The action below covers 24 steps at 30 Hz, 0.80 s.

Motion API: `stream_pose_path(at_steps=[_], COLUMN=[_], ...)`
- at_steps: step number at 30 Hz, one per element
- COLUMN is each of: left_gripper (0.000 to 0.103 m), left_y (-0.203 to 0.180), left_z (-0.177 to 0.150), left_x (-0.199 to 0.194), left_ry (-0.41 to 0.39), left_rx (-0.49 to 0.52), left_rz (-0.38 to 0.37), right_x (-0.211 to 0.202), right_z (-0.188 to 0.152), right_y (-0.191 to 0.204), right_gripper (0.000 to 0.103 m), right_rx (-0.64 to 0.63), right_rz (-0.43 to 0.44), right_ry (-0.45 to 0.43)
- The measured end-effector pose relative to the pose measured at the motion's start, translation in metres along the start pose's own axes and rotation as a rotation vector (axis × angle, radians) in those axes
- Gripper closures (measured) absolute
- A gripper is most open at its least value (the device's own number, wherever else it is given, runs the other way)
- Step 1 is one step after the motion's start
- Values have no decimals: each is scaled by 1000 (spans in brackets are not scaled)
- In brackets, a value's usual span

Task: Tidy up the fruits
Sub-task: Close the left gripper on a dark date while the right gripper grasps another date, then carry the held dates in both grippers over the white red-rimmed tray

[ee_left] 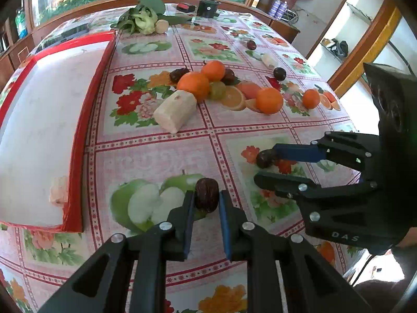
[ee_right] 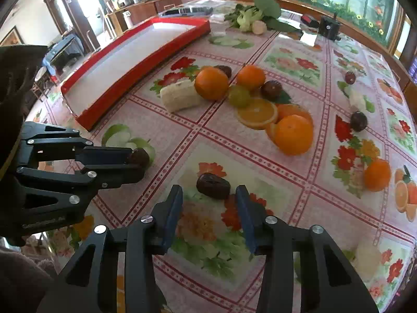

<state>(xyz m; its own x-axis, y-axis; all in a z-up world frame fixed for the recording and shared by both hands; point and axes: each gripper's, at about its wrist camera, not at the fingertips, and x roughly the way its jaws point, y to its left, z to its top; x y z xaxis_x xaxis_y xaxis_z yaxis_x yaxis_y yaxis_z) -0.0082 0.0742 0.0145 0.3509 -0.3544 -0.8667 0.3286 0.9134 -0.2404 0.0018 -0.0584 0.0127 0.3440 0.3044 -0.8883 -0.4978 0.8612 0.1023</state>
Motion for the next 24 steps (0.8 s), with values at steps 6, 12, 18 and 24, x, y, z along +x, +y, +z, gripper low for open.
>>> stream_pose_path(at_steps=[6, 12, 18, 24], left_gripper=[82, 82, 82, 82], left_y=[0, -7, -21, -28], left_z=[0, 1, 1, 3], left_x=[1, 0, -1, -6], left_ry=[-6, -5, -5, -21], left_rx=[-3, 6, 33, 49], left_rz=[-23, -53, -70, -69], right_x=[1, -10, -20, -23], right_z=[1, -3, -10, -13], right_y=[1, -2, -9, -13], right_gripper=[77, 77, 77, 77], right_rx=[-14, 13, 50, 78], right_rz=[-23, -33, -49, -60], right_ry=[-2, -18, -33, -37])
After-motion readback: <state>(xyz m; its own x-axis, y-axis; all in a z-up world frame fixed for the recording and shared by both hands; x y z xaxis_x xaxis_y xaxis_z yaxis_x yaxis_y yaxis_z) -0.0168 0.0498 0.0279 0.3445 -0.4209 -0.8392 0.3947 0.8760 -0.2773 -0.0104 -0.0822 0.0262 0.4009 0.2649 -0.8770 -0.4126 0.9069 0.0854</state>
